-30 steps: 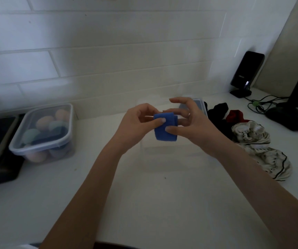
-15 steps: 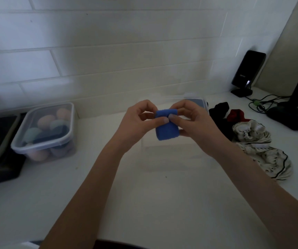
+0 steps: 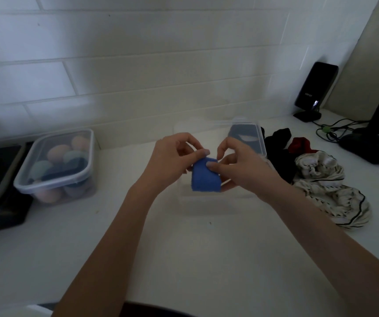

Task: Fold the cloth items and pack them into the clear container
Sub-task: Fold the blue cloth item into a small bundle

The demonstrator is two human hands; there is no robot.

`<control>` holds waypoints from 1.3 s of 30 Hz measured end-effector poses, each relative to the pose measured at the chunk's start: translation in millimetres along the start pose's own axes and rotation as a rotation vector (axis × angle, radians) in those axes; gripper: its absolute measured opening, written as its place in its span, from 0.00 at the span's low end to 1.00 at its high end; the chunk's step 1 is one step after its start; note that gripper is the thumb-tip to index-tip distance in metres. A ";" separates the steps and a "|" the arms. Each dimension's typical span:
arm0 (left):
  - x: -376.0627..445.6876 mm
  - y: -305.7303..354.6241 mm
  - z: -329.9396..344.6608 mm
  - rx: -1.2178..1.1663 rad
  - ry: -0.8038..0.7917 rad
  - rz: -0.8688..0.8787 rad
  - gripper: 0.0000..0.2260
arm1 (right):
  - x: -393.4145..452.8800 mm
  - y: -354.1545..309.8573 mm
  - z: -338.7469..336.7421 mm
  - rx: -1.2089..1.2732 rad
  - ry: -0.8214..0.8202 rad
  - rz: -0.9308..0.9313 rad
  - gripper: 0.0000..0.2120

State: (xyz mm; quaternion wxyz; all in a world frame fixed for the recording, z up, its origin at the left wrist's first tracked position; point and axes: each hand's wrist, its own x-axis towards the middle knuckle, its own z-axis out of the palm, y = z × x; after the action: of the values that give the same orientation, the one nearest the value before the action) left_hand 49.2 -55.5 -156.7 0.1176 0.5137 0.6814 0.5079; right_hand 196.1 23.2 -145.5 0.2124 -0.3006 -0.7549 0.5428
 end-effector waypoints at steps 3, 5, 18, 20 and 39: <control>-1.6 -5.4 -0.5 0.211 0.137 0.146 0.10 | -1.2 4.4 9.1 -0.142 -0.056 -0.018 0.11; -1.9 -6.9 -1.5 0.214 0.221 0.182 0.13 | -1.5 7.7 15.6 -0.253 -0.094 -0.033 0.08; -4.6 -8.1 7.2 0.189 0.142 0.152 0.15 | -3.2 7.2 21.2 -0.547 -0.211 -0.088 0.13; -4.7 -7.2 7.8 0.191 0.137 0.157 0.16 | -3.3 5.5 21.3 -0.611 -0.228 -0.115 0.16; -5.4 -0.6 10.6 0.252 0.061 0.125 0.14 | 5.8 -2.2 24.0 -0.797 -0.454 -0.118 0.21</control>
State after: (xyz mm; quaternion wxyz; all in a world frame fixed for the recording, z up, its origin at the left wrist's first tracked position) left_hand 58.6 -53.8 -164.0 -0.0003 0.5502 0.7097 0.4400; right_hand 175.9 10.0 -151.2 -0.0602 -0.1890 -0.9479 0.2492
